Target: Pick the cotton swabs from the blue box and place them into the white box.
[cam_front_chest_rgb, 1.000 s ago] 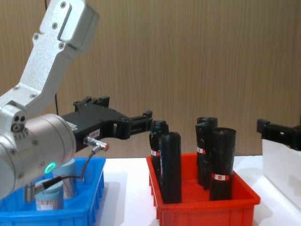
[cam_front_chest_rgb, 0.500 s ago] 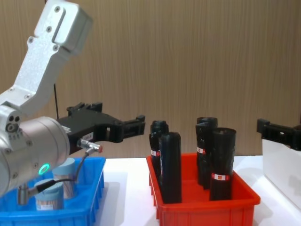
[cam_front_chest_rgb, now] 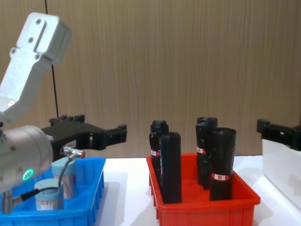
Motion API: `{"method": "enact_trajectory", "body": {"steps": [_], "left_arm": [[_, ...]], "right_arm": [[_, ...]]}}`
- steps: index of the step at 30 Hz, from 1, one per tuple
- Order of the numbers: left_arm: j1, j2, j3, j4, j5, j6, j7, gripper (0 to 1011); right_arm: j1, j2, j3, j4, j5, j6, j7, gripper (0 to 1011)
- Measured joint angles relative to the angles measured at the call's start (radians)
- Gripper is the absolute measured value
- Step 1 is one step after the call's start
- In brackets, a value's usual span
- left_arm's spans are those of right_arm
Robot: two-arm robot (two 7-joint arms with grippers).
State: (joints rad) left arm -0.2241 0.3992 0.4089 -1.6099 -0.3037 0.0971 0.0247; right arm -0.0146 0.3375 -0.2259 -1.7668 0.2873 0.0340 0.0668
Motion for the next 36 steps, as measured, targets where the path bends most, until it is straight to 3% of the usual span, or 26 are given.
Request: {"method": "enact_trajectory", "body": {"steps": [15, 36], "left_arm": [[0.007, 0.016, -0.04, 0.043, -0.082, 0.036, 0.035, 1004], [-0.015, 0.022, -0.082, 0.132, -0.122, 0.083, 0.049, 1004]], "right_arm": [[0.0, 0.0, 0.0, 0.0, 0.0, 0.0, 0.0, 1002], [0.0, 0.0, 0.0, 0.0, 0.0, 0.0, 0.0, 1002]]}}
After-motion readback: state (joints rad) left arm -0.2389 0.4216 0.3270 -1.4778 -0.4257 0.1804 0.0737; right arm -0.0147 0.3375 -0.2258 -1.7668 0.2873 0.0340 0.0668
